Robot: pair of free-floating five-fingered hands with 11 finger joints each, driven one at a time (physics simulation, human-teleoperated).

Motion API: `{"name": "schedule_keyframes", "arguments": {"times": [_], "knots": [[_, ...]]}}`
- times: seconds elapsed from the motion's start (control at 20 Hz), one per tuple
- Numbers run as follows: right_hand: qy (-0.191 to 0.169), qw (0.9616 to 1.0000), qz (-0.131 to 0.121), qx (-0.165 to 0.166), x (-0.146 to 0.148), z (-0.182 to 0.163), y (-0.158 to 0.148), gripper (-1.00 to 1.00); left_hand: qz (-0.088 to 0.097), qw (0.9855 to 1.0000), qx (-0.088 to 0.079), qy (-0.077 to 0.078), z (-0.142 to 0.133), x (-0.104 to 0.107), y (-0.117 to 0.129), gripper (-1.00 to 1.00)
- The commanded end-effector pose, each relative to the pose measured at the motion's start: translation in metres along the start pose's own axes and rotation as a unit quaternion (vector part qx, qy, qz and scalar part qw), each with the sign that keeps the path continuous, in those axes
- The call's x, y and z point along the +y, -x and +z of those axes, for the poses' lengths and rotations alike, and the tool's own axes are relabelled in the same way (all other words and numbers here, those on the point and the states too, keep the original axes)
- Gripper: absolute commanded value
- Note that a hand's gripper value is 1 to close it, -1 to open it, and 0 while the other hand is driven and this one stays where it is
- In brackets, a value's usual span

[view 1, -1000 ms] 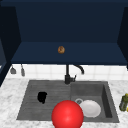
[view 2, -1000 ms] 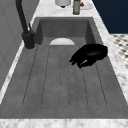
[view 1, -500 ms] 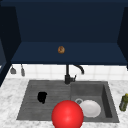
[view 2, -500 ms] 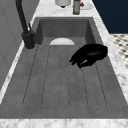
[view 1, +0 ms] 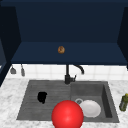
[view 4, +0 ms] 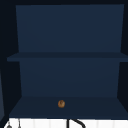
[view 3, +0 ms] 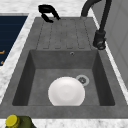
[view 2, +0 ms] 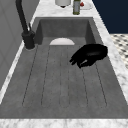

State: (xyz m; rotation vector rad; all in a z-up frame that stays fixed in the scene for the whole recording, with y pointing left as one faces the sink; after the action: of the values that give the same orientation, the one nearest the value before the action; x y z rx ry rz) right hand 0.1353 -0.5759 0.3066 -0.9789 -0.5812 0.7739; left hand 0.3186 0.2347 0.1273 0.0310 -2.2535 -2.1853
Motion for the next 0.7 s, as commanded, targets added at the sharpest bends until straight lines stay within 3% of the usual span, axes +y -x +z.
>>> {"name": "schedule_keyframes", "arguments": {"times": [0.0, 0.3, 0.45, 0.65], "knots": [[-0.006, 0.9989, 0.033, -0.033, 0.013, -0.026, -0.006, 1.00, 0.000, 1.0000, 0.000, 0.000, 0.000, 0.000, 0.000, 0.00], [0.009, 0.9985, 0.040, -0.035, 0.044, -0.069, -0.013, 1.00, 0.000, 1.0000, 0.000, 0.000, 0.000, 0.000, 0.000, 0.00], [0.015, 0.9990, 0.018, -0.039, 0.048, -0.085, -0.006, 1.00, 0.000, 1.0000, 0.000, 0.000, 0.000, 0.000, 0.000, 0.00], [0.030, 0.9968, -0.004, -0.074, 0.044, -0.095, 0.011, 1.00, 0.000, 1.0000, 0.000, 0.000, 0.000, 0.000, 0.000, 0.00]]}}
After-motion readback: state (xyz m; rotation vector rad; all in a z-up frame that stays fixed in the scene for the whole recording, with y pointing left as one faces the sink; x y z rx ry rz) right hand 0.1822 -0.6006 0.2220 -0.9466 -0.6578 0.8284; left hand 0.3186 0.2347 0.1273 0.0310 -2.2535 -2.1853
